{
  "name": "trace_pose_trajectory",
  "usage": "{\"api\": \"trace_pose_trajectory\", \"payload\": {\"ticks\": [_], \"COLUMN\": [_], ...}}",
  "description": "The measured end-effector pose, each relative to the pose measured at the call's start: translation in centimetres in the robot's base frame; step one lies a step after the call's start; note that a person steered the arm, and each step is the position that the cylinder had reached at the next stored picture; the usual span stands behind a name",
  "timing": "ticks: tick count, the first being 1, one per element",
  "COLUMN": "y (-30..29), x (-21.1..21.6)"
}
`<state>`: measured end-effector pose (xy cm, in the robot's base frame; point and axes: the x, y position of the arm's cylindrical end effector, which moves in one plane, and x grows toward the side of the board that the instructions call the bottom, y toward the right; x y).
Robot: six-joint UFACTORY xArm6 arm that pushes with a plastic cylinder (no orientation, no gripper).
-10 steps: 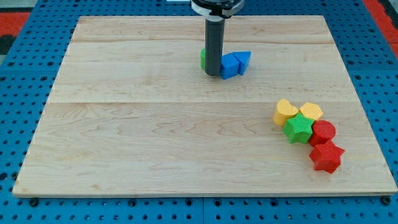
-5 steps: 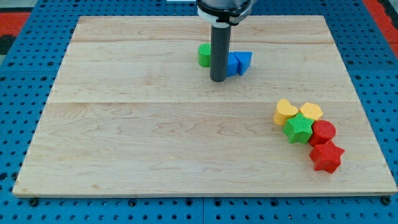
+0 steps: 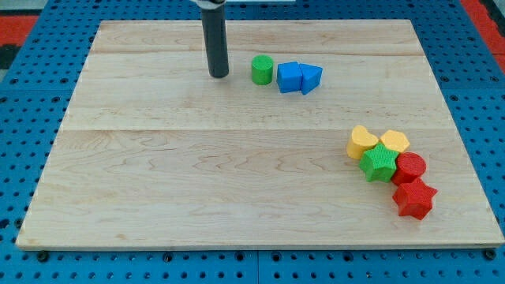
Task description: Push the cube and green circle to make a horizontal line
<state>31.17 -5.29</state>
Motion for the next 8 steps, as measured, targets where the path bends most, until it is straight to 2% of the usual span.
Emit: {"api": "trace_pose_trajectory", "payload": {"ticks": [2,4,8], "y": [4.0,8.8,16.6], "x": [-2.7,-0.3,-0.2]}}
